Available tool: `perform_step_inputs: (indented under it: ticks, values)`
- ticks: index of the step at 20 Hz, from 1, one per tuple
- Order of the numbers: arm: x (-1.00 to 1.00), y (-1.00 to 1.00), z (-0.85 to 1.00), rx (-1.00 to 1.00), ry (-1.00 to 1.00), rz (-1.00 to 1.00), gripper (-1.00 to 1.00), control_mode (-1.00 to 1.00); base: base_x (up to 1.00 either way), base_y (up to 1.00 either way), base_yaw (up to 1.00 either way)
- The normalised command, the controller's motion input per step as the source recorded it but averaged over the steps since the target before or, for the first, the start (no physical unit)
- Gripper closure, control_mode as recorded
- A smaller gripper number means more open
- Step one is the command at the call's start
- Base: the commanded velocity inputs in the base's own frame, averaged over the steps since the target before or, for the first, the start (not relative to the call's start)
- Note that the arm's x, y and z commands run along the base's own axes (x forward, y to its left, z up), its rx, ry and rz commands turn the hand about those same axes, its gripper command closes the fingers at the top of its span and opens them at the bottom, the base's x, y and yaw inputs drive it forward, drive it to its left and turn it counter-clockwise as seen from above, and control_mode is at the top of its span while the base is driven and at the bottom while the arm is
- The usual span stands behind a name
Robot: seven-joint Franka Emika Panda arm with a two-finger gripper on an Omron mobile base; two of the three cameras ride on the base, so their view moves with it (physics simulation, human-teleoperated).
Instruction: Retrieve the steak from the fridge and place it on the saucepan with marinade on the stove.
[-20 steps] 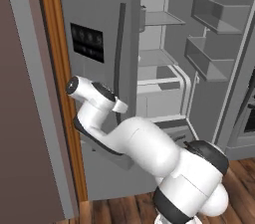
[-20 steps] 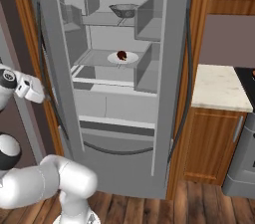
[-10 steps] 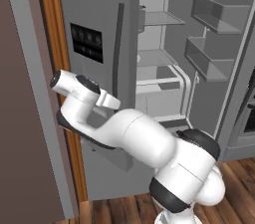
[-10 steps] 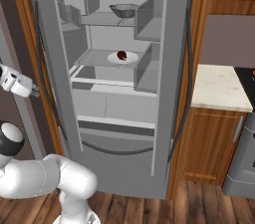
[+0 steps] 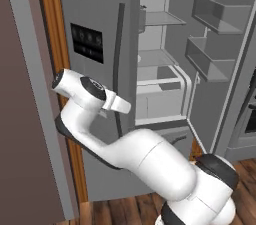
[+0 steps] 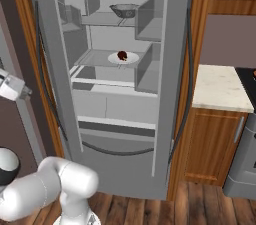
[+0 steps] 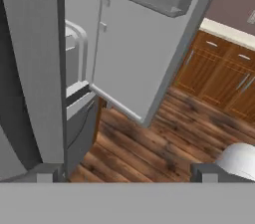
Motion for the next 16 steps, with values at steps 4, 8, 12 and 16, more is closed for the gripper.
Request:
perform_step_inputs:
  ticks: [4, 8, 12, 16]
  values:
    - [-0.85, -1.0, 0.12, 0.08, 0.0, 0.0, -1.0, -1.0, 0.0, 0.0, 0.0]
    - [0.0, -0.99, 0.01, 0.54, -0.1, 0.0, -1.0, -1.0, 0.0, 0.0, 0.0]
    - [0.4, -0.92, -0.28, 0.67, -0.12, 0.0, -1.0, -1.0, 0.0, 0.0, 0.0]
    - [0.56, -0.7, -0.46, 0.3, 0.0, 0.0, -1.0, -1.0, 0.0, 0.0, 0.0]
